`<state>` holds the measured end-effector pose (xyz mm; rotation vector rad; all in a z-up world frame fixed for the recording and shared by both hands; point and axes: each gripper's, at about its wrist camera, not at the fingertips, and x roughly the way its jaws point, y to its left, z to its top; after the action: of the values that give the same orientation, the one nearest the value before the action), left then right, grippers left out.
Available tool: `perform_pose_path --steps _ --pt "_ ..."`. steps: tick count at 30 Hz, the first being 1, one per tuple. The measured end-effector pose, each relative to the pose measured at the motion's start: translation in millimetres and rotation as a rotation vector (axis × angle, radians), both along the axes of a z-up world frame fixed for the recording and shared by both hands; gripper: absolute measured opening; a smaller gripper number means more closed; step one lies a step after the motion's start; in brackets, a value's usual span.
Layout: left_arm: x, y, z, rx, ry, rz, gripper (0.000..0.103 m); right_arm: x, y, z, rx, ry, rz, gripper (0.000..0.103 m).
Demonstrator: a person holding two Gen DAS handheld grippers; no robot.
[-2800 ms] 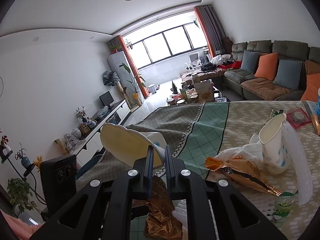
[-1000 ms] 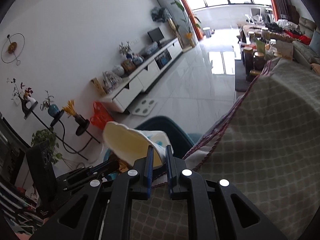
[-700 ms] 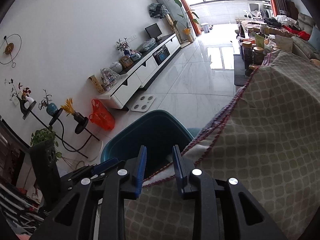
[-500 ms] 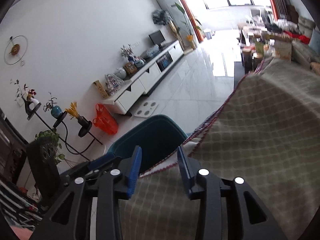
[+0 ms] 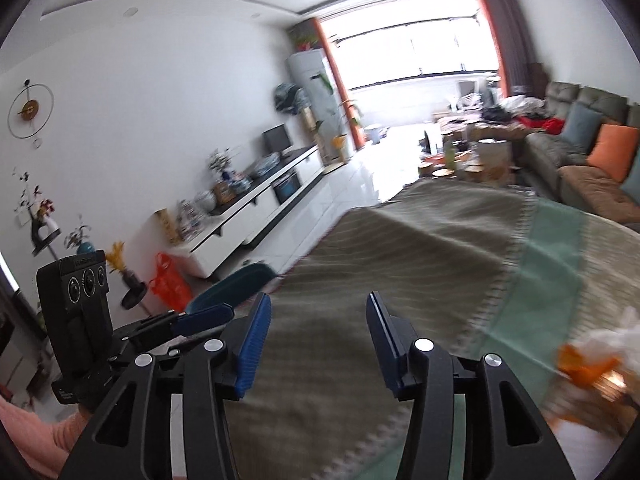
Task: Collect trash
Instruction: 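Grasp the white foam net sleeve with the left tool while the right tool grasps the foil wrapper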
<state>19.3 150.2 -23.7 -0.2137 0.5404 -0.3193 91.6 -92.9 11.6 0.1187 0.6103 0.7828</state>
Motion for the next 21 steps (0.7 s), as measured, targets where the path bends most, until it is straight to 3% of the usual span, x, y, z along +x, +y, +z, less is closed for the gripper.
perform_pose_path --steps 12,21 --pt "14 -117 -16 -0.009 0.055 -0.312 0.053 -23 -108 -4 0.015 -0.021 -0.272 0.05" --pt "31 -157 -31 -0.061 0.126 -0.41 0.06 -34 -172 -18 0.044 -0.003 -0.419 0.05"
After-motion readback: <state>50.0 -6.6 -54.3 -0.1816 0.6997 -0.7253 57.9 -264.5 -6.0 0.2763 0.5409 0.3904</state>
